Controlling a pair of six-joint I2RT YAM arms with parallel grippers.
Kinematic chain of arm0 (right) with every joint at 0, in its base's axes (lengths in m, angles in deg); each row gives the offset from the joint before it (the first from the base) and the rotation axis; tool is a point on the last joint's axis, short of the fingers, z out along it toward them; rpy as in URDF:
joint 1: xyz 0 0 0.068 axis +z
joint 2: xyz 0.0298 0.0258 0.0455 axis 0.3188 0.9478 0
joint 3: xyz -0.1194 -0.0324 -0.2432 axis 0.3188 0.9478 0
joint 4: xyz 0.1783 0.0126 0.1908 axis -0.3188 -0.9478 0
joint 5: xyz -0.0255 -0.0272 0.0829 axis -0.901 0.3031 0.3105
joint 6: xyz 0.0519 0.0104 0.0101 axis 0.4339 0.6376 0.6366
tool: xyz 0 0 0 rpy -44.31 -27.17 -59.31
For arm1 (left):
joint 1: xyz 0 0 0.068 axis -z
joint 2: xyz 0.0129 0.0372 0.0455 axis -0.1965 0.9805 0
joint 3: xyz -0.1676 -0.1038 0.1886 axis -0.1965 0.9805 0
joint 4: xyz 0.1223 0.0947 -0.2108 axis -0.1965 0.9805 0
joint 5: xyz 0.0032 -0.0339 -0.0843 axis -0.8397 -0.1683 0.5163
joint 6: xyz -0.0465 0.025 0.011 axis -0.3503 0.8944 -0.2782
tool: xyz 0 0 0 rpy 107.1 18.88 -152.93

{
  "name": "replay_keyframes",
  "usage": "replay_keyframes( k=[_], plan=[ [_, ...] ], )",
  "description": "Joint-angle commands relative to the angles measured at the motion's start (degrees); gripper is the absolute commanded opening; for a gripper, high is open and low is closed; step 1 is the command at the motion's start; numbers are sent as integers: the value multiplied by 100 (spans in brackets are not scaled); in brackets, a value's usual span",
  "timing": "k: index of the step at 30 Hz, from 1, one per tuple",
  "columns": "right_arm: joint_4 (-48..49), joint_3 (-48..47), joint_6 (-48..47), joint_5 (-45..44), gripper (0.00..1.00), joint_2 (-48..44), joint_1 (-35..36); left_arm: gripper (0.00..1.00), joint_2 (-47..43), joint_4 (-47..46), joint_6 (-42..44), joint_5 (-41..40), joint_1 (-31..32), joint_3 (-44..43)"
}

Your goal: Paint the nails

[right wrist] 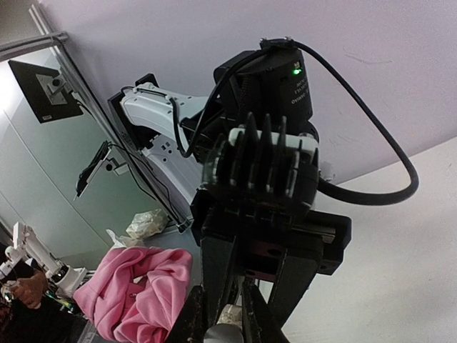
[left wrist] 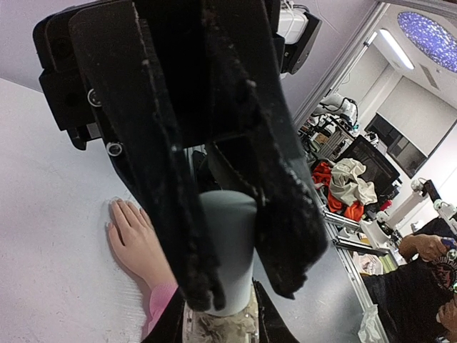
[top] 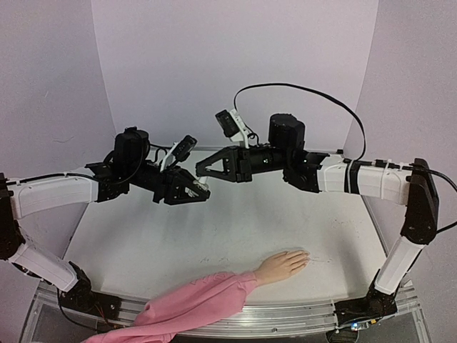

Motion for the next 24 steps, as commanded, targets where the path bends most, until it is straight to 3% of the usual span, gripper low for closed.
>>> replay_keyframes(
  k=[1,5,6,8,9,11,12,13,15,18,22,23,24],
  plan=[
    [414,-268,27,240,3,101,164,0,-57,-263,25,54,-10,-366],
    [407,-193,3,13,0,117,224,0,-160,-263,118,-661,-10,-326],
    [364,-176,-11,-180,0,105,250,0,-261,-267,179,-1242,-10,-227],
    [22,-206,-65,-1011,0,62,293,0,-544,-250,431,-3550,27,75],
    [-577,-314,-77,-1947,0,56,356,0,-690,-241,538,-4993,139,230],
    [-2195,-903,119,-5218,0,182,831,0,-804,-216,915,-7609,550,312],
    [-2801,-1233,450,-6716,0,311,1145,0,-736,-207,1109,-8427,680,236],
    [-2984,-1399,635,-7469,0,394,1407,0,-667,-202,1312,-8692,728,139],
    [-3005,-1545,912,-8100,0,460,1785,0,-610,-209,1482,-8372,736,18],
    [-2888,-1586,864,-8075,0,444,1814,0,-575,-211,1399,-7518,737,-16],
    [-2261,-1236,323,-6989,2,125,1610,0,-541,-210,1318,-6359,737,117],
    [-2083,-1093,231,-6631,14,-14,1499,0,-556,-210,1300,-6179,734,162],
    [-1911,-884,104,-6270,34,-206,1392,0,-571,-210,1298,-6006,736,190]
  ],
)
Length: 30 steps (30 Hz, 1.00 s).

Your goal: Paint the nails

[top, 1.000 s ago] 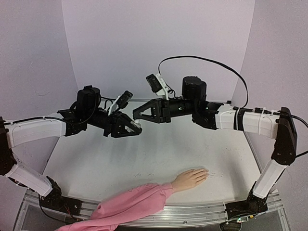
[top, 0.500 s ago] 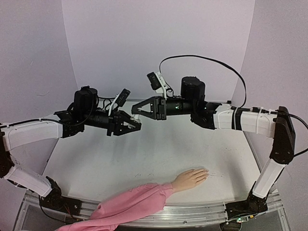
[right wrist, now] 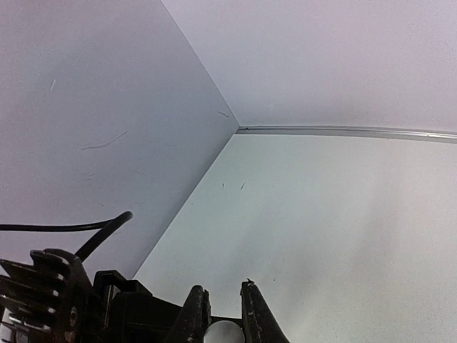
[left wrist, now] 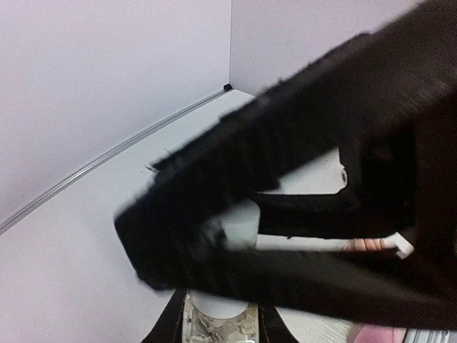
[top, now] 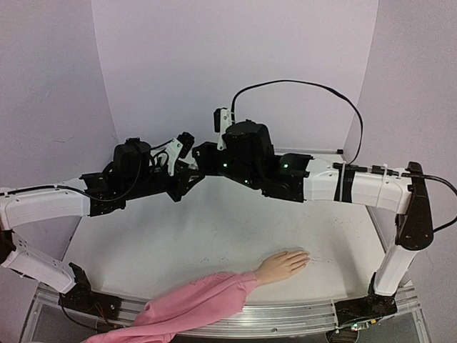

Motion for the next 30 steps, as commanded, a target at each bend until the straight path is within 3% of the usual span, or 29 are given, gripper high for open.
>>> replay_keyframes(
  k=[1,3,5,7,10,14,17,22,25,30],
  plan=[
    [486,571,-651,1606,49,-748,-202,0,-12,-442,-95,553,-146,-132],
    [604,739,-994,2684,76,-942,-504,0,-90,-425,-271,1072,-209,-44],
    [609,861,-1255,3752,90,-1066,-805,0,-128,-405,-535,1951,-395,-7],
    [638,996,-1394,4842,97,-1157,-1067,0,-150,-412,-748,3131,-597,-13],
    [903,1217,-1448,5936,97,-1233,-1237,0,-133,-415,-753,4729,-647,-126],
    [1408,1367,-1287,6756,87,-1205,-1249,0,-14,-430,-939,5898,-639,-317],
    [1754,1391,-1076,7026,65,-1114,-1250,0,82,-439,-1033,6266,-626,-395],
    [2042,1324,-856,7233,37,-919,-1246,0,199,-439,-1094,6336,-604,-459],
    [2103,1284,-765,7290,30,-807,-1244,0,243,-439,-1105,6320,-597,-463],
    [2124,1264,-758,7358,26,-684,-1212,0,277,-446,-1097,6297,-595,-505]
  ],
)
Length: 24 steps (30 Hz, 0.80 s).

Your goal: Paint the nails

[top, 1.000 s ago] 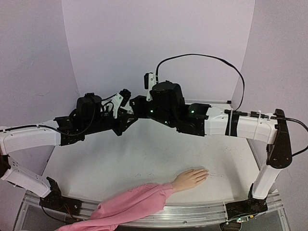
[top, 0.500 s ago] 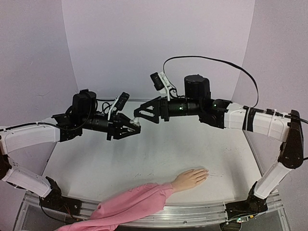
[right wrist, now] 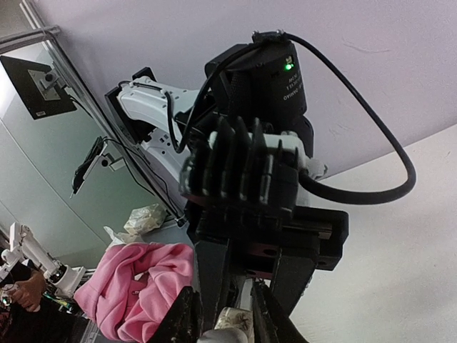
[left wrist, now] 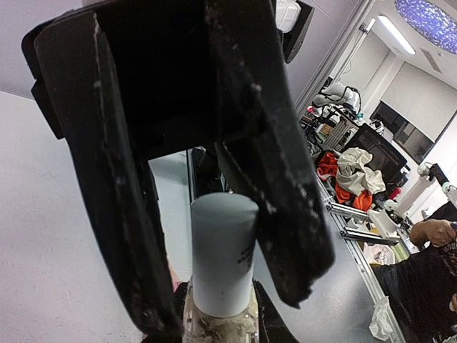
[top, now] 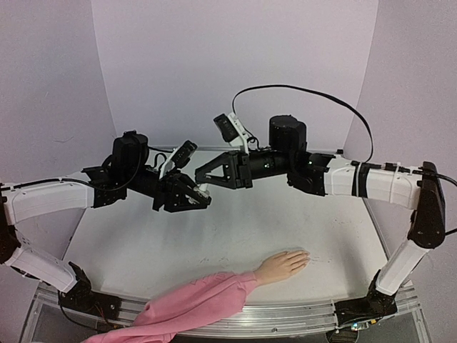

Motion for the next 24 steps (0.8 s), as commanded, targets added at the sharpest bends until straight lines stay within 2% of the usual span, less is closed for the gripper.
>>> replay_keyframes(
  k=[1,2,3,5,6,8,10,12,13,14,15,16,17,19,22,24],
  plan=[
    [458,-184,60,303,26,99,24,0,2,-295,-39,194,20,-360],
    [455,-192,54,303,24,109,26,0,8,-299,-32,210,20,-371],
    [460,-201,42,280,18,111,26,0,13,-299,-30,221,20,-386],
    [453,-210,40,171,0,107,22,0,6,-300,-30,166,20,-378],
    [445,-205,42,137,0,113,25,0,-2,-300,-22,67,20,-357],
    [414,-202,24,-65,0,111,41,0,-70,-303,-30,-619,20,-304],
    [94,-253,-96,-701,0,123,102,0,-201,-292,12,-1962,20,-139],
    [-505,-408,-207,-1896,0,180,243,0,-416,-274,293,-4150,125,78],
    [-885,-553,-220,-2746,0,239,362,0,-500,-276,568,-5292,272,137],
    [-1472,-925,-173,-4060,0,403,657,0,-511,-278,843,-6528,488,123],
    [-2085,-1295,-23,-5532,0,559,852,0,-442,-288,1217,-7446,674,33],
    [-2593,-1564,202,-6721,0,714,1219,0,-297,-283,1430,-8013,776,-118],
    [-2757,-1675,387,-7337,0,782,1416,0,-145,-274,1604,-8207,805,-278],
    [-2686,-1663,676,-7721,0,796,1600,0,23,-293,1652,-8198,853,-461],
    [-2521,-1590,662,-7600,0,750,1618,0,103,-308,1565,-7644,856,-556],
    [-2207,-1373,448,-7159,0,551,1552,0,98,-303,1558,-7195,855,-500]
  ],
)
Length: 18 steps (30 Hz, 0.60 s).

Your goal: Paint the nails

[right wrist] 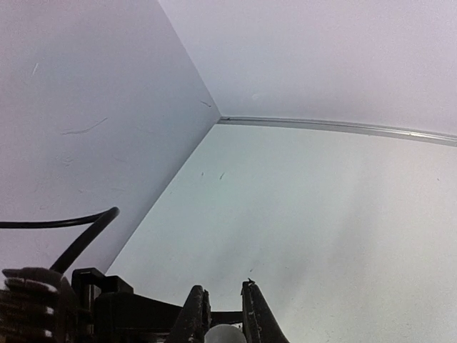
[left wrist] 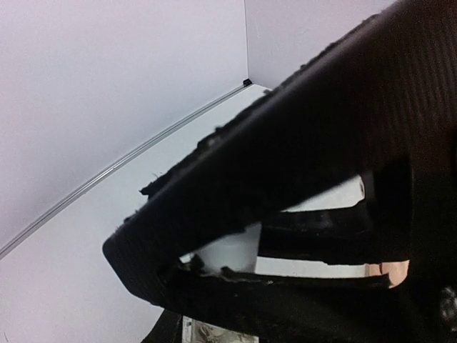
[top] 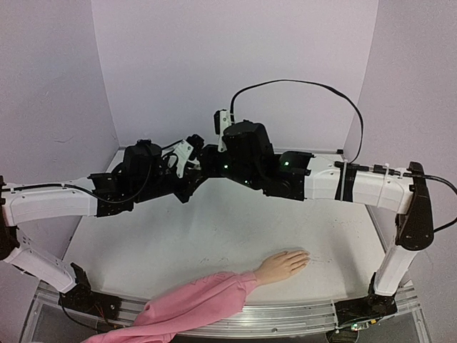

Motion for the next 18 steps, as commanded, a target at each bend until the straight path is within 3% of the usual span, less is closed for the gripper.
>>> replay_keyframes(
  k=[1,2,5,6,8,11,13,15,18],
  plan=[
    [193,279,-230,462,0,-307,216,0,49,-473,171,-142,-96,-372],
    [444,477,-274,896,6,-465,86,0,18,-468,161,55,-96,-305],
    [1048,1044,-478,2206,70,-900,-388,0,-80,-456,111,400,-96,-117],
    [1213,1234,-559,2657,81,-1021,-568,0,-108,-439,48,447,-104,-46],
    [1317,1467,-702,3460,95,-1195,-946,0,-227,-401,-68,628,-114,95],
    [1333,1566,-944,5270,98,-1168,-1499,0,-478,-389,-331,1718,-347,270],
    [1359,1572,-1166,6017,98,-1131,-1557,0,-462,-407,-633,3391,-709,254],
    [1582,1621,-1249,6702,93,-1100,-1568,0,-294,-407,-866,4944,-906,89],
    [2042,1705,-1123,7195,82,-1091,-1552,0,-94,-423,-1055,6085,-922,-85]
  ],
)
